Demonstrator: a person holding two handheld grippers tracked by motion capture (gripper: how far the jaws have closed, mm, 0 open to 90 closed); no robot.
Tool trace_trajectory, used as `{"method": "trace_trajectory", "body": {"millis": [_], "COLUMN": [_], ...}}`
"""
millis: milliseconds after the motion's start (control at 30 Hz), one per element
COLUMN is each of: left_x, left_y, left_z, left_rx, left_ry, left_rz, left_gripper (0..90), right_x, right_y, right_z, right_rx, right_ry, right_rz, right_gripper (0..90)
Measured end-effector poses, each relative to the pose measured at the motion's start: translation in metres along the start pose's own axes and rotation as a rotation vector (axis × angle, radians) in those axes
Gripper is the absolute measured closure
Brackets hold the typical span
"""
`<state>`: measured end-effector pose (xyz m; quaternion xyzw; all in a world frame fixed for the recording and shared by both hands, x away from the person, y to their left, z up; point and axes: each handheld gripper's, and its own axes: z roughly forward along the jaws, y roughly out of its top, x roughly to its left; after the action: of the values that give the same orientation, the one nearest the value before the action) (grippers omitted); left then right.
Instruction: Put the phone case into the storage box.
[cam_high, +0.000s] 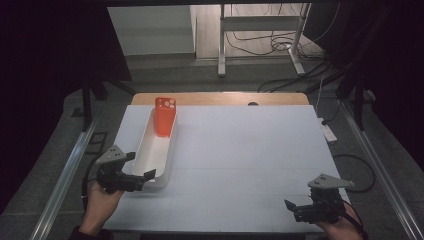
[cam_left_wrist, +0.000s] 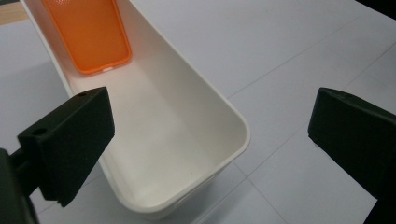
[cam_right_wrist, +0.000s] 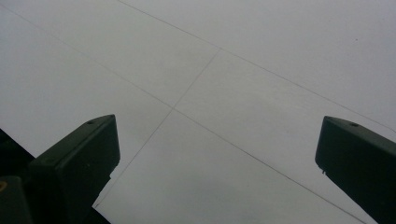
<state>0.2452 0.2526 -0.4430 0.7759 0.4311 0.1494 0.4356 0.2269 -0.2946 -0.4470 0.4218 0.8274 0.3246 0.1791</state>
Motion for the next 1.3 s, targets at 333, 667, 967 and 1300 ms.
{"method": "trace_trajectory", "body": {"millis": [333,667,967,1300], "left_x": [-0.002,-0.006,-0.011,-0.015], "left_y": [-0.011,-0.022,-0.032,-0.044], "left_z": [-0.01,-0.019,-0.026,-0.029], "left_rx": [0.007,0.014,0.022,0.054], "left_ry": [0.018,0.032,0.026,0.024], "left_rz": [-0.013,-0.017,-0.025,-0.023], "left_gripper": [1.1,1.1,1.1,1.0], "right_x": [0.0,0.0,0.0,0.001], "right_y": [0.0,0.0,0.0,0.0], "right_z": [0.0,0.0,0.0,0.001], "right_rx": [0.001,0.002,0.004,0.006], "right_ry": [-0.001,-0.003,-0.004,-0.005], "right_rz": [0.0,0.0,-0.001,0.0], "right_gripper": [0.0,0.0,0.0,0.0]}}
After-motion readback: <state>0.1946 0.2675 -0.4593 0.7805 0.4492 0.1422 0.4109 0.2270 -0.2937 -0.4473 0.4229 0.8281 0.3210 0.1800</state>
